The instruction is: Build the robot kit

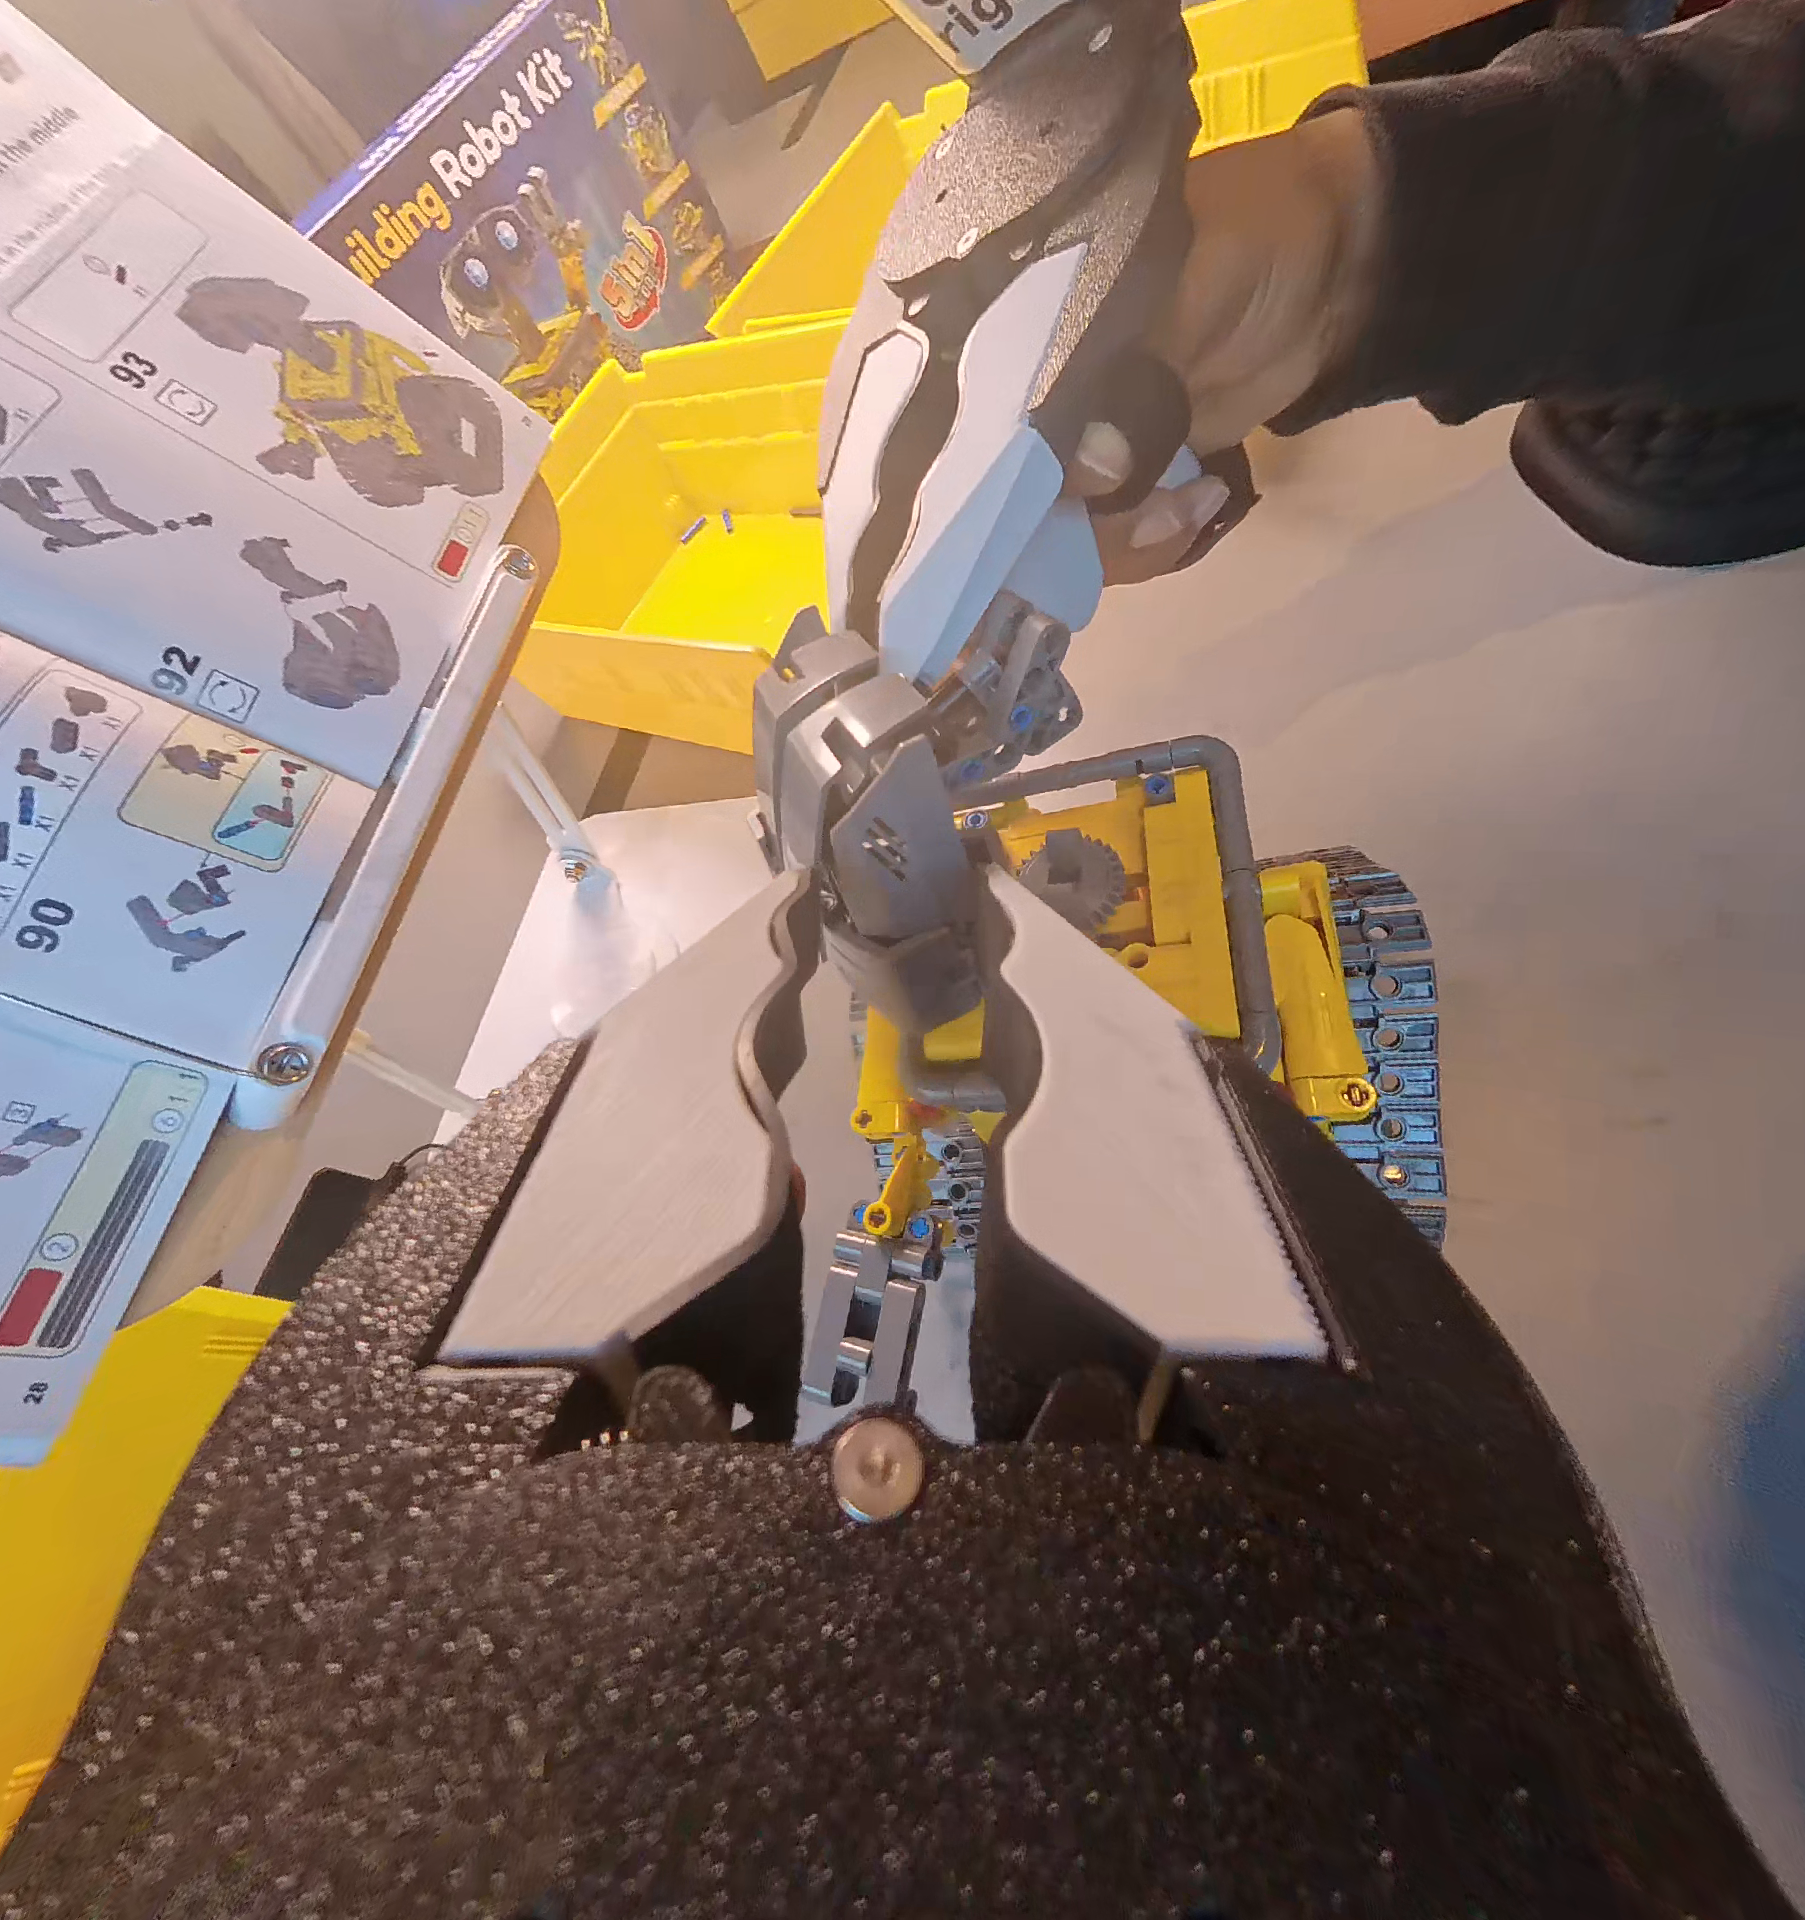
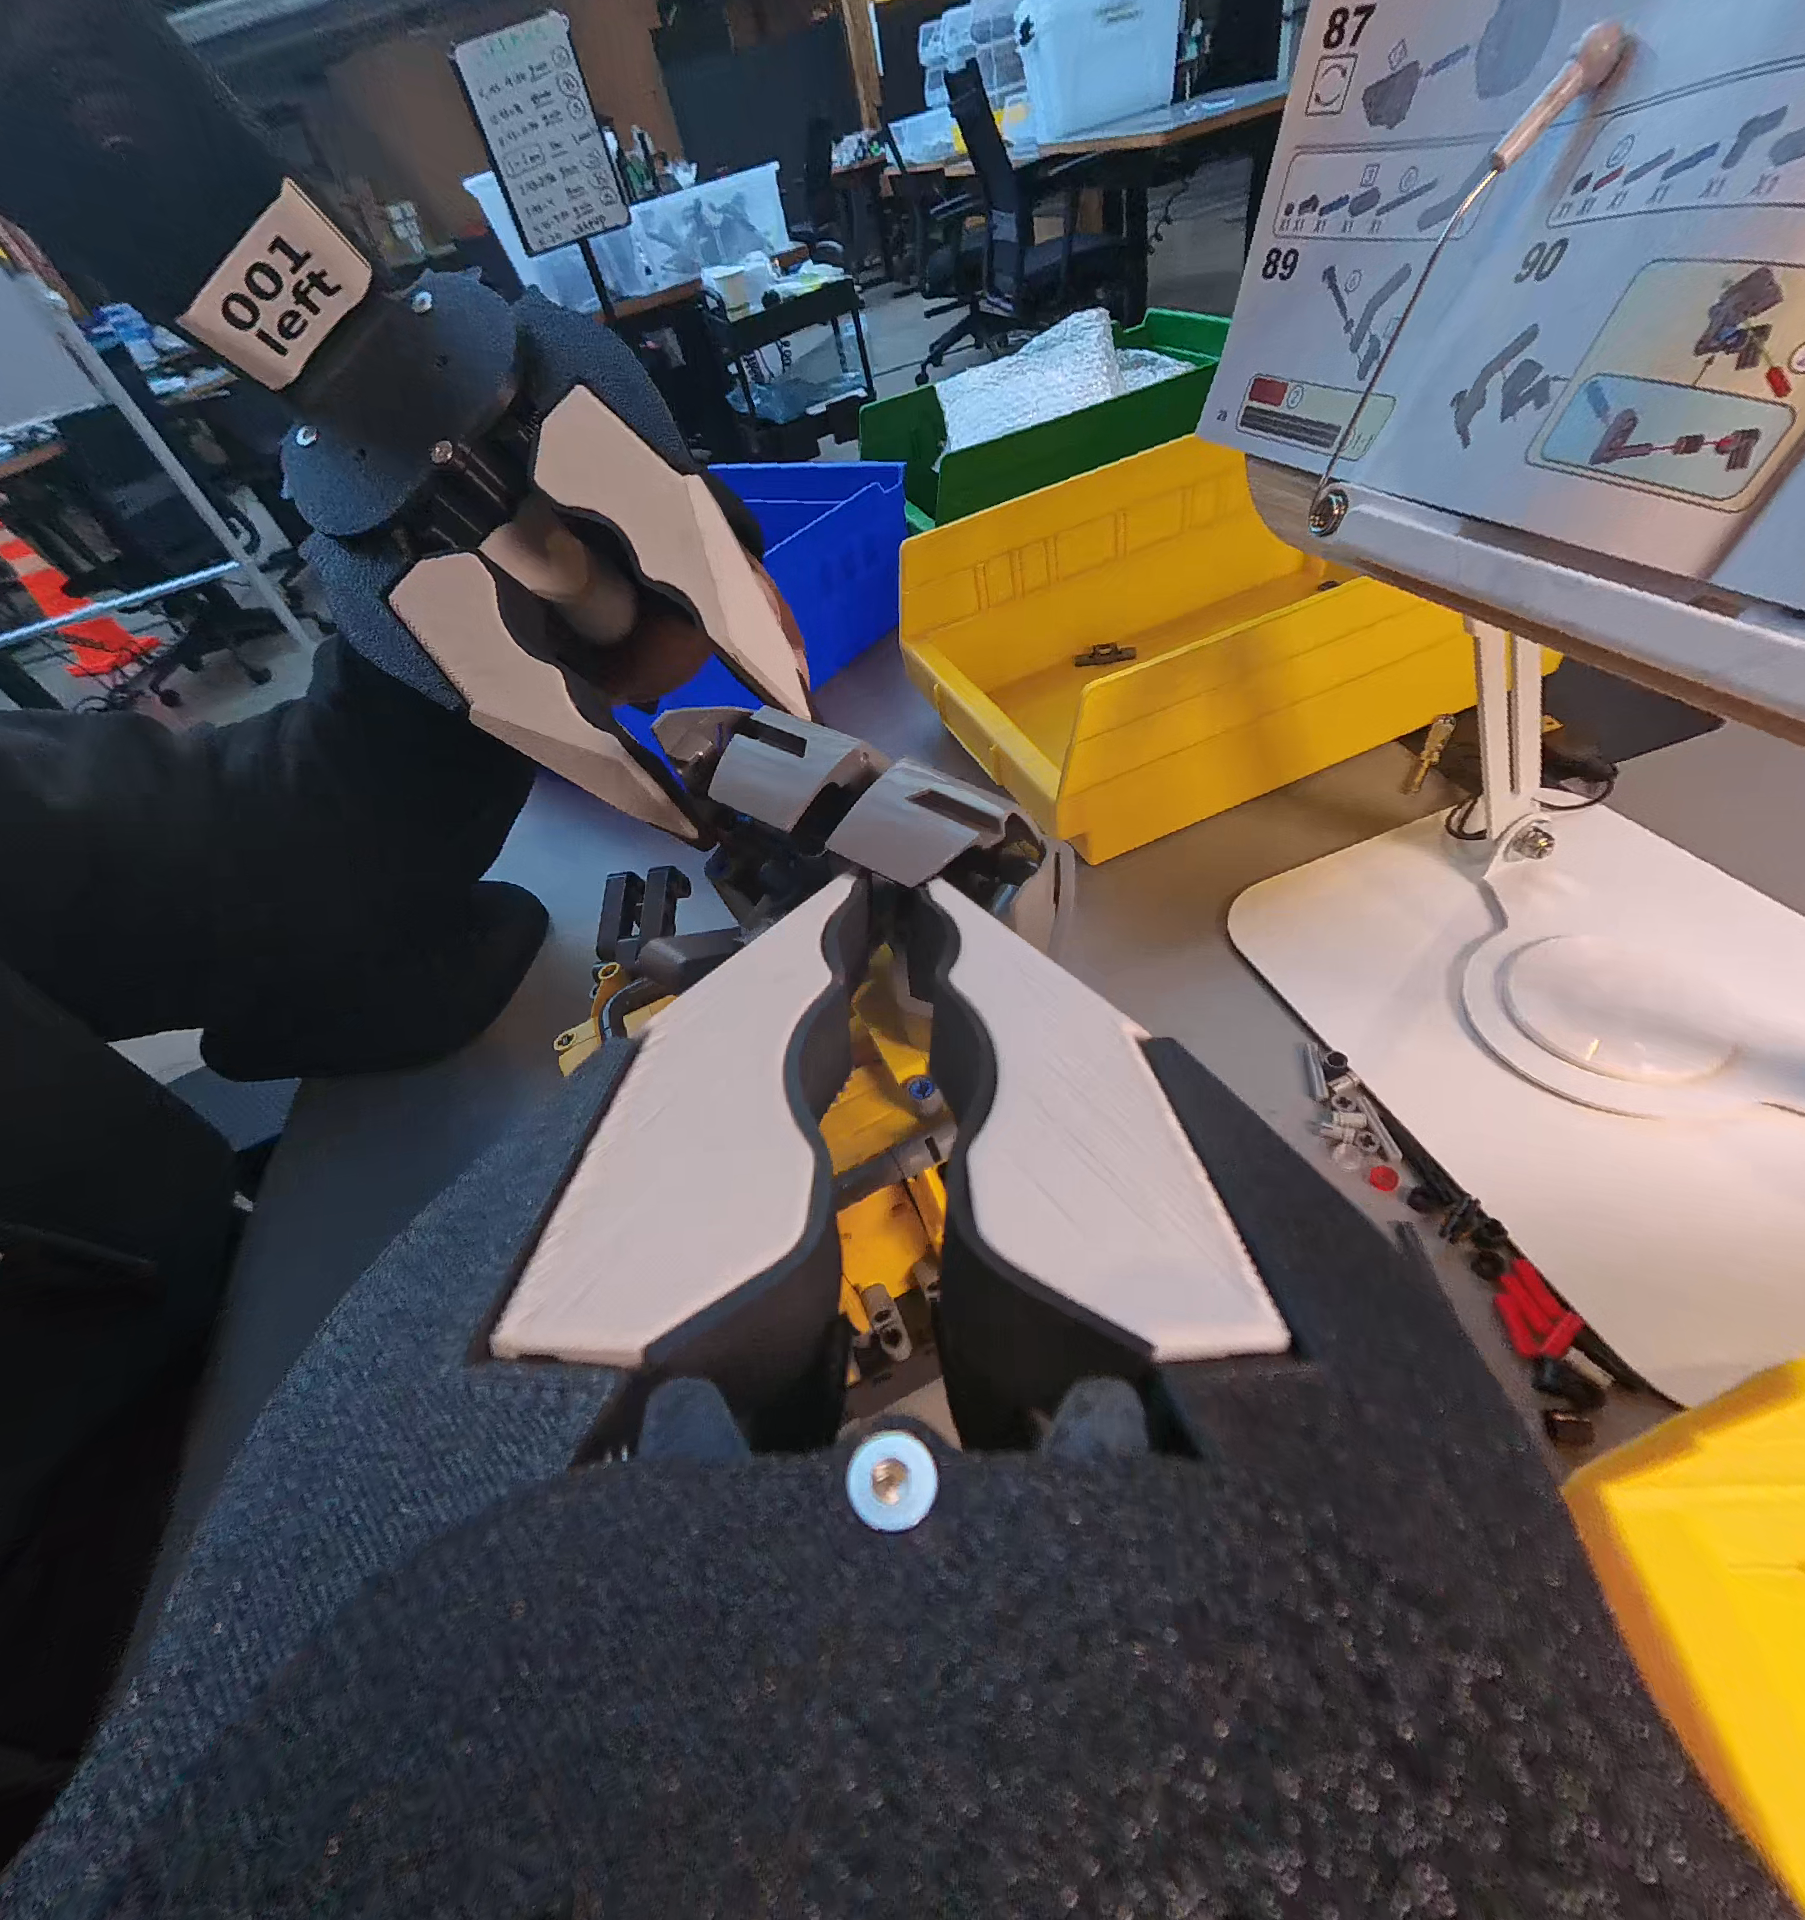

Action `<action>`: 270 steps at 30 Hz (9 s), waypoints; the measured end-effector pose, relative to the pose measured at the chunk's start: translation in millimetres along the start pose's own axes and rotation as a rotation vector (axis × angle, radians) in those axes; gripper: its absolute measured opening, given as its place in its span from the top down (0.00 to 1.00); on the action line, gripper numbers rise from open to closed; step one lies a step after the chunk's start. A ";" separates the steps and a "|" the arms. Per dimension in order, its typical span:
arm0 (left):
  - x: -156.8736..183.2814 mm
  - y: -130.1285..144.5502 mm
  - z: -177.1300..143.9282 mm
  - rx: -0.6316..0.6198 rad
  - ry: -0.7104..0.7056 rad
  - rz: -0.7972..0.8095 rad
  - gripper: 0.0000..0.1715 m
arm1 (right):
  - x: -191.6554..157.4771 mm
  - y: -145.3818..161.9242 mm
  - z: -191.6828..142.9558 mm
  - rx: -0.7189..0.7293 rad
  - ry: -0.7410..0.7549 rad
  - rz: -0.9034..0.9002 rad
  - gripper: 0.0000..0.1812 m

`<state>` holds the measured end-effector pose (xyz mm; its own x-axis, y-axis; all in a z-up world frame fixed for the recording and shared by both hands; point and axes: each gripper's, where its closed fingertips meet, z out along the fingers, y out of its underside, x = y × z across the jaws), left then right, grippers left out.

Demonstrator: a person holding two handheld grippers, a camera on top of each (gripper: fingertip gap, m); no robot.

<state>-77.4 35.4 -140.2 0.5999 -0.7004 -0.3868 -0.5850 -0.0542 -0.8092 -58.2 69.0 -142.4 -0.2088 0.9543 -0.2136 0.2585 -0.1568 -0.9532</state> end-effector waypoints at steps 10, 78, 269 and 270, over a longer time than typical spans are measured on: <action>3.2 2.8 5.1 -0.037 -0.020 0.030 0.87 | -12.8 8.0 -23.1 -0.145 -0.048 0.078 0.82; -81.9 5.1 -66.9 0.247 -0.138 -0.351 0.65 | 61.1 -29.2 -9.3 -0.327 0.131 -0.366 0.86; 21.6 5.6 3.3 -0.030 0.304 -0.343 0.47 | -23.1 53.3 4.7 -0.471 -0.206 -0.320 0.86; 21.4 5.1 3.4 -0.028 0.305 -0.343 0.47 | -23.1 53.6 4.4 -0.481 -0.209 -0.314 0.86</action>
<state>-65.7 22.5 -154.2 0.5757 -0.8160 0.0527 -0.3979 -0.3359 -0.8537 -43.7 37.5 -189.5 -0.5122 0.8586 -0.0221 0.5415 0.3029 -0.7842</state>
